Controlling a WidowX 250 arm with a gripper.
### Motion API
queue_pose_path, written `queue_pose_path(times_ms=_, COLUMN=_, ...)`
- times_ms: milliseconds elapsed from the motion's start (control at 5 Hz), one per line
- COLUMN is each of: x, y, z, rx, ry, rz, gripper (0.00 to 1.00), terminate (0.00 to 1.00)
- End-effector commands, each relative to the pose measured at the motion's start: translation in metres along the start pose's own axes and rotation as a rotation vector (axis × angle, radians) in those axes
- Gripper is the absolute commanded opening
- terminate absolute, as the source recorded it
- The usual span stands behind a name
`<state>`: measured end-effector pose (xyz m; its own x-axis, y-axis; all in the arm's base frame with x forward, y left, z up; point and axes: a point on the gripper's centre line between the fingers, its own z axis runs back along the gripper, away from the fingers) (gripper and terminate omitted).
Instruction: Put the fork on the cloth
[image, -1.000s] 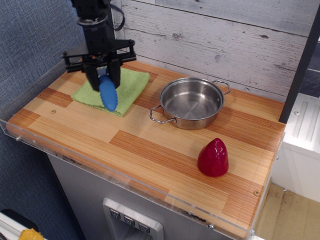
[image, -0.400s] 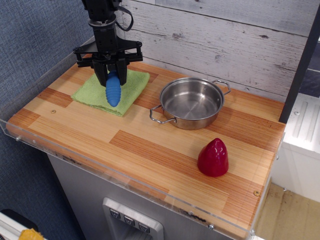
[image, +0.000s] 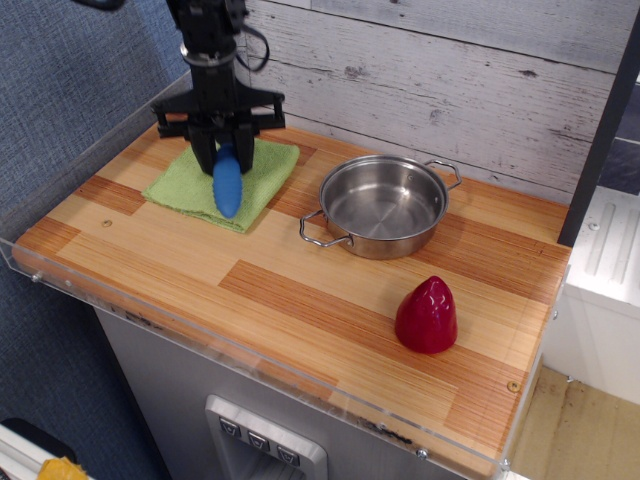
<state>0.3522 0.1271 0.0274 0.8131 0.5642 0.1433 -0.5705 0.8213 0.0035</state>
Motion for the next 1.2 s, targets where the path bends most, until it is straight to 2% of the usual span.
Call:
queue_pose_path(times_ms=0, x=-0.003, y=0.005, z=0.009, rx=-0.029, ry=-0.05, rz=0.004, gripper=0.0, terminate=0.0)
queue_pose_path(times_ms=200, x=-0.002, y=0.008, z=0.01, rx=-0.042, ry=-0.054, rz=0.023, gripper=0.0, terminate=0.0)
queue_pose_path(times_ms=400, x=-0.001, y=0.008, z=0.013, rx=-0.047, ry=-0.039, rz=0.01, gripper=1.0, terminate=0.0)
queue_pose_path(times_ms=800, x=0.001, y=0.011, z=0.031, rx=-0.051, ry=-0.05, rz=0.018, gripper=1.0, terminate=0.0)
queue_pose_path(times_ms=1000, x=-0.001, y=0.012, z=0.049, rx=-0.059, ry=-0.067, rz=0.015, gripper=1.0, terminate=0.0)
